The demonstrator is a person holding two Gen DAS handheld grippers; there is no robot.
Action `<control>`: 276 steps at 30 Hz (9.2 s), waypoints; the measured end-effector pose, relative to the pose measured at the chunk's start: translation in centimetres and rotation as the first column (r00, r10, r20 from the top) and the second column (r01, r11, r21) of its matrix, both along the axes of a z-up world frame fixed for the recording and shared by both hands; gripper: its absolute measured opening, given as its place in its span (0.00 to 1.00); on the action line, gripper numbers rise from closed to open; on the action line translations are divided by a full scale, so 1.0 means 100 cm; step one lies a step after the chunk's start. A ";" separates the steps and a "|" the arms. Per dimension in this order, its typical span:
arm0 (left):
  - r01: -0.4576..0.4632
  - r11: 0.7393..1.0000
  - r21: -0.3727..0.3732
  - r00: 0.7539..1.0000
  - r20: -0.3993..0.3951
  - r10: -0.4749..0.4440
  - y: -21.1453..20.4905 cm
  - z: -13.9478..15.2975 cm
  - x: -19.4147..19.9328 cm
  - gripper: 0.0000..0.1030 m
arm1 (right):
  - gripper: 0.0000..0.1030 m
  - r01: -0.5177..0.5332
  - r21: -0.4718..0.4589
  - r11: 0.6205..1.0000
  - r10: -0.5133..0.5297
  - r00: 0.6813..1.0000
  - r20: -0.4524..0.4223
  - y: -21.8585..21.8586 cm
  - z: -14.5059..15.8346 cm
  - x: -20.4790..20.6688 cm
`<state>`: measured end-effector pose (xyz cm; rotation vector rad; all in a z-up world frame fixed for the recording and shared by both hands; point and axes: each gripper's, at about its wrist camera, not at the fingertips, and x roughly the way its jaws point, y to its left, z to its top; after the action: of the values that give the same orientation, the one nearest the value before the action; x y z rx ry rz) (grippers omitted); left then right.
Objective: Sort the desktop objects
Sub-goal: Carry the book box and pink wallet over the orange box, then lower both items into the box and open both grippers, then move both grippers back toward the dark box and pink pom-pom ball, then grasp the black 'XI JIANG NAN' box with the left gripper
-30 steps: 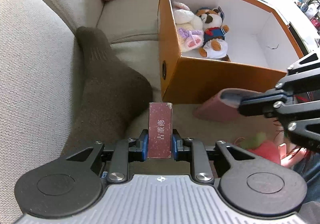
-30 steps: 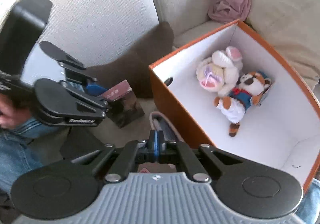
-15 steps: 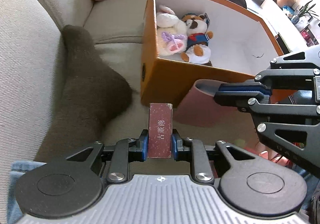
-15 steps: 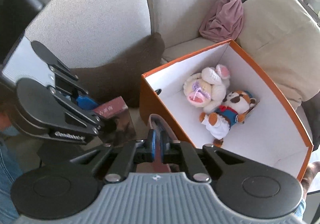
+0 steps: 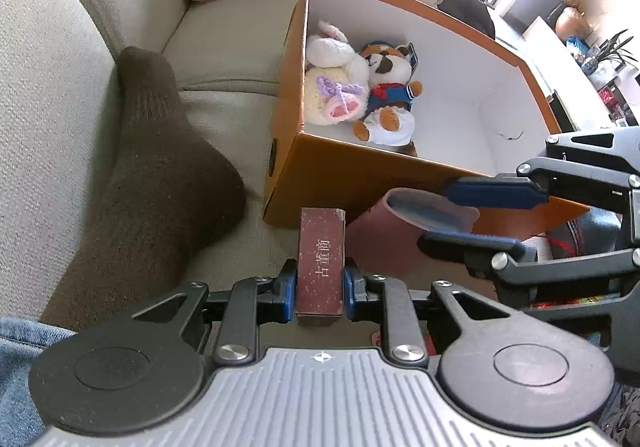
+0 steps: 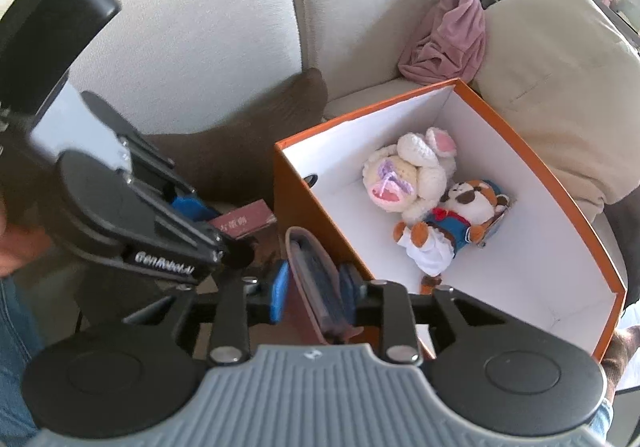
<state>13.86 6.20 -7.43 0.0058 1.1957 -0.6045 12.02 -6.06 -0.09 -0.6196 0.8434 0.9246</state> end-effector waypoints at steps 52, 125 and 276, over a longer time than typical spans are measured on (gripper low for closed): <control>0.091 0.996 -0.012 0.996 0.021 -0.091 -0.004 0.029 -0.027 0.25 | 0.17 -0.080 -0.110 0.991 0.071 0.994 -0.083 -0.021 0.035 -0.019; 0.064 0.998 -0.010 0.994 0.094 -0.063 0.008 0.059 0.040 0.37 | 0.30 0.770 0.082 0.632 -0.416 0.427 -0.803 -0.020 -0.044 0.118; -0.334 0.935 -0.117 0.912 -0.290 0.289 0.088 -0.064 -0.076 0.84 | 0.79 -0.480 0.094 0.873 0.488 0.867 -0.104 -0.031 -0.082 -0.096</control>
<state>6.26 14.95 -13.83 -0.4143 1.3703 -0.4259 2.47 -9.15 -8.34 -0.7396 0.7766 1.4569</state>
